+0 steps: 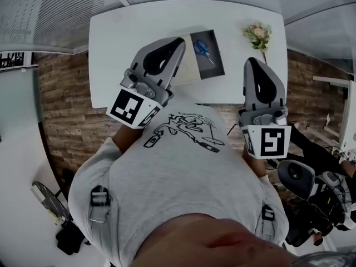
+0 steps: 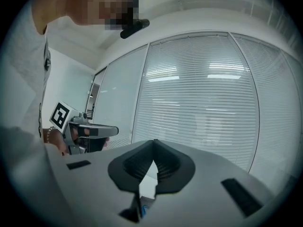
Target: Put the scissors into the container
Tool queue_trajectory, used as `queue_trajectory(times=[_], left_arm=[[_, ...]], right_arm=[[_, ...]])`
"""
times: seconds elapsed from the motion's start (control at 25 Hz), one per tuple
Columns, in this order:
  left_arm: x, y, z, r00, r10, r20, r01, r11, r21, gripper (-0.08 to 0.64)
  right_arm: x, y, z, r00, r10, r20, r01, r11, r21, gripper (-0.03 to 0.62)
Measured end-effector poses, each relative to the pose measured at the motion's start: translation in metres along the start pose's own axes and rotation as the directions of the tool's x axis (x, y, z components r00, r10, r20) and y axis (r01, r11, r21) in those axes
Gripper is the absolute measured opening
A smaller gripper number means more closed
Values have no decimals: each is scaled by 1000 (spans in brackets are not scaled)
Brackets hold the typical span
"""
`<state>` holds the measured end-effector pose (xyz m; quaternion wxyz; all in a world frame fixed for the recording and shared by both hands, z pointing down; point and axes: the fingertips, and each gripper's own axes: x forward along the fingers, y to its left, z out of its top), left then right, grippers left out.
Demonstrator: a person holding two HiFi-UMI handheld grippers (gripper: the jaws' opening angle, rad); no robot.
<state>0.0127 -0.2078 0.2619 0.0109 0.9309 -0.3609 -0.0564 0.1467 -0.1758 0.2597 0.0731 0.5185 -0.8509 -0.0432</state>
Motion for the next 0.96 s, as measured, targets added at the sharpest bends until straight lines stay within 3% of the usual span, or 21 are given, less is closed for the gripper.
queue_trajectory(times=[0.44, 0.96], left_arm=[[-31, -34, -17, 1000, -13, 1, 13, 1000, 17, 20], [-4, 9, -2, 1000, 2, -2, -2, 1000, -8, 20]], right_arm=[[-42, 19, -23, 1000, -25, 8, 25, 1000, 4, 6], [8, 4, -2, 1000, -10, -9, 10, 1000, -2, 6]])
